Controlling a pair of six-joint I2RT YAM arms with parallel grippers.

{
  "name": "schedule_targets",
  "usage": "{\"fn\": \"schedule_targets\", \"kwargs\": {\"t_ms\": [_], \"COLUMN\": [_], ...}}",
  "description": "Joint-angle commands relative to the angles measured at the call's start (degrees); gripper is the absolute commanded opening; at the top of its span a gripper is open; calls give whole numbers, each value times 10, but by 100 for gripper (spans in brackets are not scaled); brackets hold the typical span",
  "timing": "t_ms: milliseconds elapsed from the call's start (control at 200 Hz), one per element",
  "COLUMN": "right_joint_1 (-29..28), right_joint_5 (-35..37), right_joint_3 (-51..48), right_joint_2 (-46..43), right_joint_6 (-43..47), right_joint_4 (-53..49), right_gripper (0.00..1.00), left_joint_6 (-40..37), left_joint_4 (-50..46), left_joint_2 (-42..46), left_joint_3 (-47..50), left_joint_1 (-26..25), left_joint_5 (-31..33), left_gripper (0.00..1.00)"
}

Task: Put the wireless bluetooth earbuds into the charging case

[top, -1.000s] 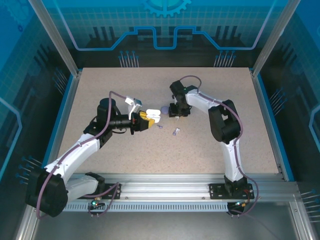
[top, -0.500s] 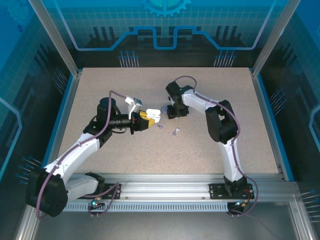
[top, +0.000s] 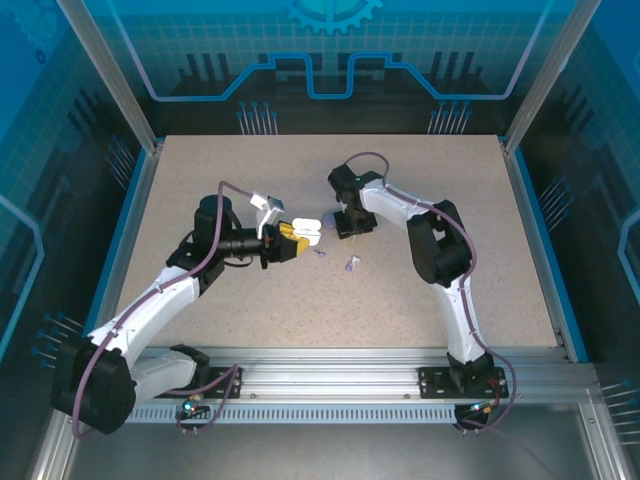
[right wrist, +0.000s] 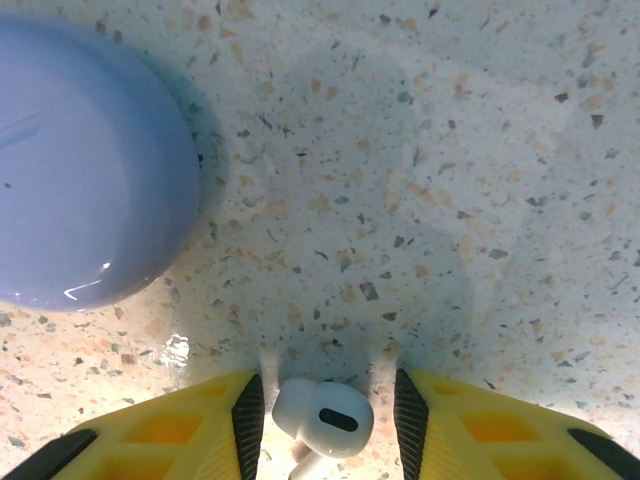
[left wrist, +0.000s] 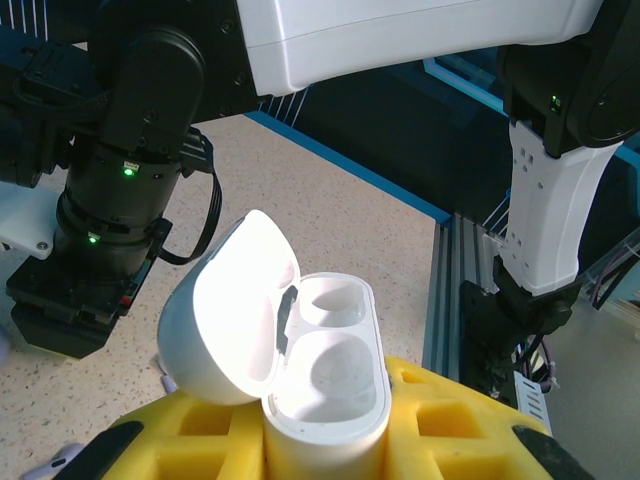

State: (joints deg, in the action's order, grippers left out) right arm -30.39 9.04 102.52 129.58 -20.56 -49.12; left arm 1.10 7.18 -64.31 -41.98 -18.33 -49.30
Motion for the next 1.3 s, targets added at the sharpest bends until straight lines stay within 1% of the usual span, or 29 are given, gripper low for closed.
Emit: {"fn": "schedule_targets", "kwargs": {"t_ms": [0,135,300,475,645,860,1296], "right_joint_1": [-10,-10,-11,-11,-11,-9,9], "right_joint_5": [1,7,10,12,17,25,-7], "right_joint_3": [11,9,8,5,-2,-24,-101], "right_joint_2": [18,21,23,21,15,-8,-84], "right_joint_6": [-11,-11,-10,-11,-11,-12,-13], "right_joint_4": [-11,-13,-13,-10,-4,15,86], "right_gripper": [42,38,37,30,27,26,26], "left_joint_6": [-18,-19,-20,-20,-22,-22,-12], "left_joint_4": [-10,-11,-12,-12,-14,-14,-5], "left_joint_2": [14,16,19,19,19,20,15], "left_joint_3": [-22,-20,-18,-18,-17,-17,-13], "left_joint_1": [2,2,2,2,2,2,3], "left_joint_5": [-12,-12,-12,-12,-12,-11,8], "left_gripper": [7,7,7,7,7,7,7]}}
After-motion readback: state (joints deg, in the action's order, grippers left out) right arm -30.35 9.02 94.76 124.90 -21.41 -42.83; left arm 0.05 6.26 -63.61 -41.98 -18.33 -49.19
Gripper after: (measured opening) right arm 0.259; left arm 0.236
